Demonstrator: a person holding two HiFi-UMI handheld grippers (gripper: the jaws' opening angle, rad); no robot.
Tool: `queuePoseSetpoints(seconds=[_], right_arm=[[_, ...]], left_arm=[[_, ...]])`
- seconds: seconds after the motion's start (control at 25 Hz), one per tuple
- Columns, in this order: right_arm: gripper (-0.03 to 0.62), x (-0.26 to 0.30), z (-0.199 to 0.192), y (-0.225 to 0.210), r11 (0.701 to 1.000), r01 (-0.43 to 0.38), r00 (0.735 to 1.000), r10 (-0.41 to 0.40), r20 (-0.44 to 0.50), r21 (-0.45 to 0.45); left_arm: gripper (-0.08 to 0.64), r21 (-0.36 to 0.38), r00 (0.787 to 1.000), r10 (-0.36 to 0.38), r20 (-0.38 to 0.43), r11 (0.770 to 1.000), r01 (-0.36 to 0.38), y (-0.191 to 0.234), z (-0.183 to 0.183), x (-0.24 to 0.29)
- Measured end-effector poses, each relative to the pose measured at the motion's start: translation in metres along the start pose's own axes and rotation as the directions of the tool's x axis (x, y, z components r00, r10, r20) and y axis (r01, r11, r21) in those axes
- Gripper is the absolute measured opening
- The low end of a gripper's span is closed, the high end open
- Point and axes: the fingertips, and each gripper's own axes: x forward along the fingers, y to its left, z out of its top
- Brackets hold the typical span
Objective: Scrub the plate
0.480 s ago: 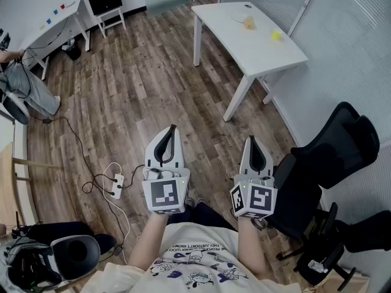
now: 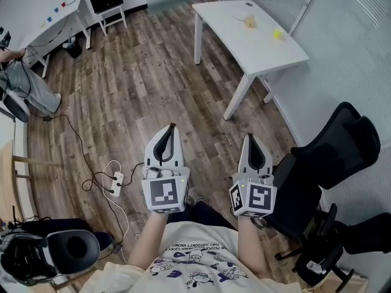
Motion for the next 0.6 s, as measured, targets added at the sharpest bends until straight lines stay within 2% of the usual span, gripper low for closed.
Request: queuePoseSetpoints(seconds=[0.28, 0.6], right_arm=[[-0.003, 0.012, -0.002, -0.014, 1.0, -0.008, 1.0, 0.008, 0.006, 0.03], [-0.002, 0.025, -0.013, -0.023, 0.997, -0.06, 0.998, 0.061, -0.014, 0.051]], left_arm=[[0.031, -0.004, 1.0, 0.017, 0.001, 1.0, -0.017, -0.005, -0.003, 0.014], [0.03, -0.004, 0.997, 0.069, -0.019, 0.998, -0.069, -0.007, -0.009, 0.018]])
